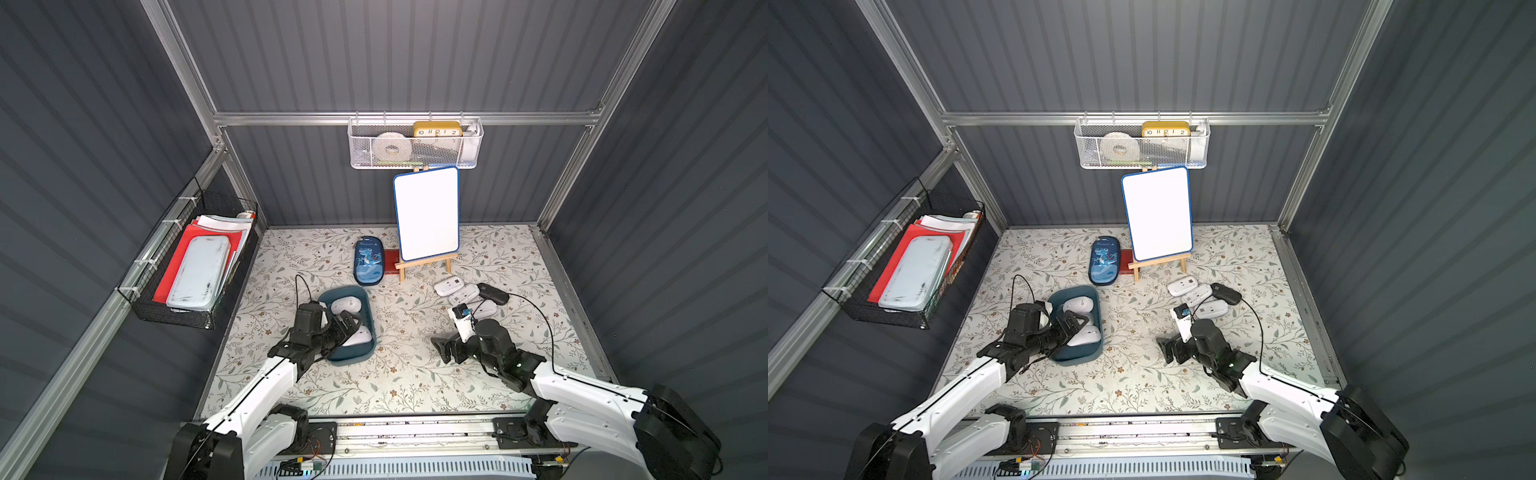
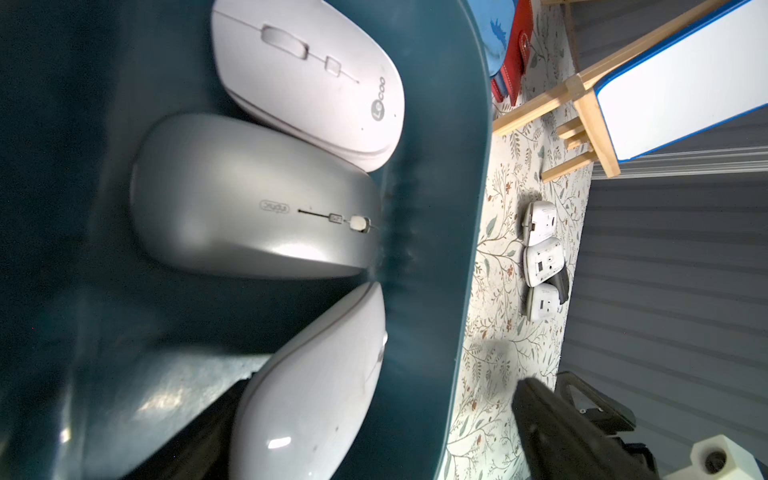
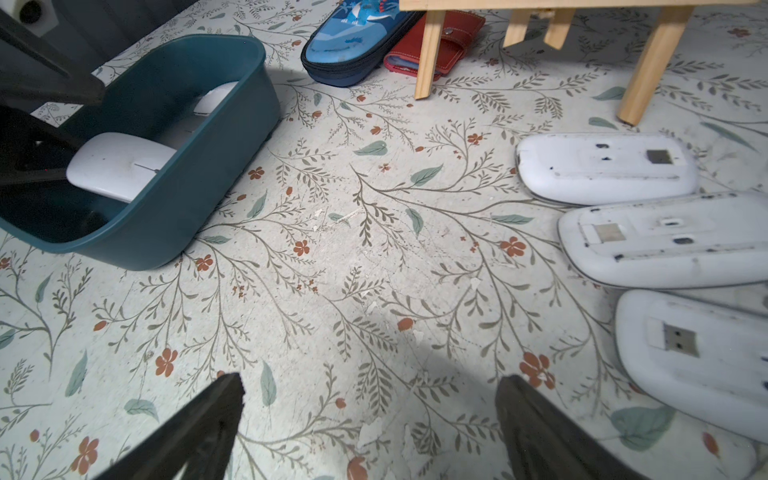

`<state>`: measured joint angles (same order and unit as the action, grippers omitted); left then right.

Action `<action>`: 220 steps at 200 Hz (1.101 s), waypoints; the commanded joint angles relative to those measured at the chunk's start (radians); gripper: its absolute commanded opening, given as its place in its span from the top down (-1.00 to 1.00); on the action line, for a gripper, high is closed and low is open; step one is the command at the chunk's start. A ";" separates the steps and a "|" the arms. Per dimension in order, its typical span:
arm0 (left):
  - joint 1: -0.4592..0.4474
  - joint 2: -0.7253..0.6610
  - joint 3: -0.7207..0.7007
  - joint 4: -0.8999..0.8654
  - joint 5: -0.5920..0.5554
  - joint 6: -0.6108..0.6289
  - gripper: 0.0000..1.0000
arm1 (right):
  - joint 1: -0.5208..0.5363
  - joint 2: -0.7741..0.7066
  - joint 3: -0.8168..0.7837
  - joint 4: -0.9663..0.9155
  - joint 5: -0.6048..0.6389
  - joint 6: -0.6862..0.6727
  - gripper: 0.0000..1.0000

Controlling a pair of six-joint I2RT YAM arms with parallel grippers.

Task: Put the mouse in the storage box
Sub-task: Place the mouse in the storage box, then pick up the mouse from the center of the board.

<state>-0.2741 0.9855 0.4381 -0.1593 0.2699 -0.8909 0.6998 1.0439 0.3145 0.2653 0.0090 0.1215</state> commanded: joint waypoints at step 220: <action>0.003 -0.068 0.412 -0.349 -0.180 0.162 -0.99 | -0.320 0.089 0.409 -0.713 0.333 0.679 -0.92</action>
<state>-0.2741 0.9161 0.8532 -0.4866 0.1001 -0.7624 0.3977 1.0332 0.6323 -0.2653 0.3927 0.6865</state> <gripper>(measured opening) 0.995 0.960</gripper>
